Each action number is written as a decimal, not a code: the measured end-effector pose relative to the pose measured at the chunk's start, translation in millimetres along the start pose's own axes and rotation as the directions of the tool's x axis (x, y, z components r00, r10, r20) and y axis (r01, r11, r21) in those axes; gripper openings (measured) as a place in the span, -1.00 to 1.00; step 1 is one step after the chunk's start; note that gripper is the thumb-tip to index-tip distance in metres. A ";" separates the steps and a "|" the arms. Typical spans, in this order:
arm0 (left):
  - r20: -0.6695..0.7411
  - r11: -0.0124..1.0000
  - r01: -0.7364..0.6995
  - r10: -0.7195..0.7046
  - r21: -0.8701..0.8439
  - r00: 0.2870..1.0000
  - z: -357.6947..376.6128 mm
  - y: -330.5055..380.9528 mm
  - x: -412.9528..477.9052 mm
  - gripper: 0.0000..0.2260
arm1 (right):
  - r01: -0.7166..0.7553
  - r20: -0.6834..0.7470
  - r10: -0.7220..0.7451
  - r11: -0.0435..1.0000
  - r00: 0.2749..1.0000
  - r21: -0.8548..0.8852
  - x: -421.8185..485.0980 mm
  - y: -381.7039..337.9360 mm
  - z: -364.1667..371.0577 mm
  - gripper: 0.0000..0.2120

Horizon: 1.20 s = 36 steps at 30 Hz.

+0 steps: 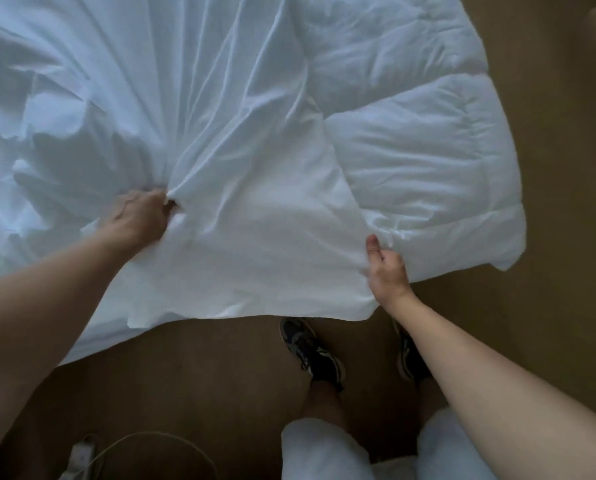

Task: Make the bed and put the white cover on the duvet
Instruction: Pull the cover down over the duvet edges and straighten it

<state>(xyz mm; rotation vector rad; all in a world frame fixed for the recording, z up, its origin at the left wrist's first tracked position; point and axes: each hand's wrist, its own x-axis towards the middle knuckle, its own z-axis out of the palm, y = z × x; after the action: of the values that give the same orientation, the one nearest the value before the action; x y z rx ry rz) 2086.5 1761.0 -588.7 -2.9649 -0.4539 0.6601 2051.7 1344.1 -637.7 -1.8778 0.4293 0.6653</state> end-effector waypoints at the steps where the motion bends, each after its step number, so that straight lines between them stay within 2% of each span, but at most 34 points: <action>1: -0.016 1.000 0.022 -0.022 0.010 1.000 -8.0 9.5 -0.9 -0.62 | -0.019 -0.023 0.019 1.000 1.000 -0.007 2.8 0.7 -8.1 -0.34; 3: -0.136 1.000 -0.011 0.007 -0.025 0.991 -30.3 42.8 -3.5 -0.65 | -0.026 -0.041 0.024 0.999 0.999 -0.045 4.2 -1.9 -14.8 -0.35; 4: -0.235 0.995 -0.083 0.067 -0.062 0.970 -45.5 64.8 -7.3 -0.61 | -0.017 -0.032 0.015 0.997 0.999 -0.070 2.3 -3.3 -14.2 -0.37; 6: -0.398 0.937 -0.341 0.284 -0.079 0.872 -74.3 115.5 -13.4 -0.53 | 0.024 0.007 -0.023 0.994 1.000 -0.107 -6.9 -6.0 -9.5 -0.42; 7: -0.407 0.873 -0.483 0.419 -0.064 0.811 -83.3 143.9 -13.6 -0.53 | 0.049 0.030 -0.046 0.992 0.999 -0.118 -12.3 -6.4 -6.8 -0.44; 9: -0.313 0.681 -0.724 0.667 -0.110 0.676 -87.7 205.8 -12.4 -0.57 | 0.085 0.069 -0.075 0.986 0.995 -0.146 -21.8 -5.4 -1.9 -0.49; 10: -0.221 0.609 -0.783 0.752 -0.125 0.621 -84.6 237.2 -13.3 -0.58 | 0.098 0.077 -0.087 0.983 0.993 -0.155 -24.4 -4.0 0.3 -0.52; 11: -0.089 0.585 -0.804 0.799 -0.109 0.594 -79.2 266.8 -16.7 -0.61 | 0.113 0.078 -0.102 0.981 0.992 -0.156 -25.9 -2.3 1.5 -0.53; 12: 0.058 0.599 -0.798 0.801 -0.072 0.596 -72.0 291.6 -18.6 -0.63 | 0.127 0.079 -0.116 0.981 0.990 -0.149 -26.6 0.1 1.4 -0.54; 14: 0.313 0.642 -0.760 0.704 0.100 0.637 -56.7 318.7 -14.8 -0.62 | 0.148 0.100 -0.138 0.983 0.985 -0.107 -25.7 1.9 -4.3 -0.54; 16: 0.473 0.650 -0.723 0.574 0.233 0.668 -46.0 319.6 -5.3 -0.54 | 0.172 0.157 -0.156 0.980 0.975 -0.095 -21.4 6.4 -12.7 -0.55; 20: 0.545 0.667 -0.682 0.467 0.300 0.697 -45.7 301.7 1.7 -0.41 | 0.192 0.216 -0.163 0.974 0.963 -0.121 -7.5 10.4 -29.5 -0.52; 23: 0.597 0.680 -0.678 0.430 0.280 0.677 -53.9 296.6 2.4 -0.27 | 0.200 0.249 -0.162 0.971 0.955 -0.133 2.1 11.6 -43.5 -0.51; 25: 0.634 0.652 -0.697 0.412 0.297 0.655 -62.1 293.3 0.3 -0.19 | 0.200 0.281 -0.157 0.971 0.947 -0.130 6.3 14.2 -55.0 -0.54; 27: 0.678 0.596 -0.721 0.368 0.353 0.636 -67.2 288.4 -1.6 -0.27 | 0.208 0.303 -0.152 0.964 0.941 -0.163 9.9 15.9 -64.3 -0.55; 29: 0.718 0.572 -0.716 0.289 0.400 0.633 -68.5 281.2 -6.5 -0.51 | 0.229 0.330 -0.149 0.949 0.932 -0.218 14.8 17.5 -67.4 -0.55; 31: 0.694 0.584 -0.691 0.279 0.425 0.663 -70.0 277.4 -11.7 -0.75 | 0.235 0.334 -0.143 0.938 0.932 -0.255 17.3 15.8 -68.6 -0.56; 32: 0.640 0.587 -0.676 0.320 0.444 0.698 -67.7 275.1 -14.3 -0.79 | 0.228 0.329 -0.135 0.937 0.935 -0.263 18.4 14.3 -68.4 -0.55; 34: 0.440 0.627 -0.621 0.443 0.470 0.781 -57.7 264.8 -24.8 -0.63 | 0.205 0.314 -0.116 0.942 0.942 -0.267 19.2 12.3 -67.6 -0.56; 36: 0.098 0.705 -0.600 0.614 0.378 0.783 -43.1 245.5 -39.9 -0.44 | 0.166 0.281 -0.095 0.957 0.955 -0.238 17.9 13.0 -66.5 -0.56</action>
<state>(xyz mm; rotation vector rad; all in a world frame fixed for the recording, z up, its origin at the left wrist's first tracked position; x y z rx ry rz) 2136.6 1514.6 -565.8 -2.6803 0.6416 0.6358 2074.8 1277.9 -638.6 -2.0046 0.0411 0.9045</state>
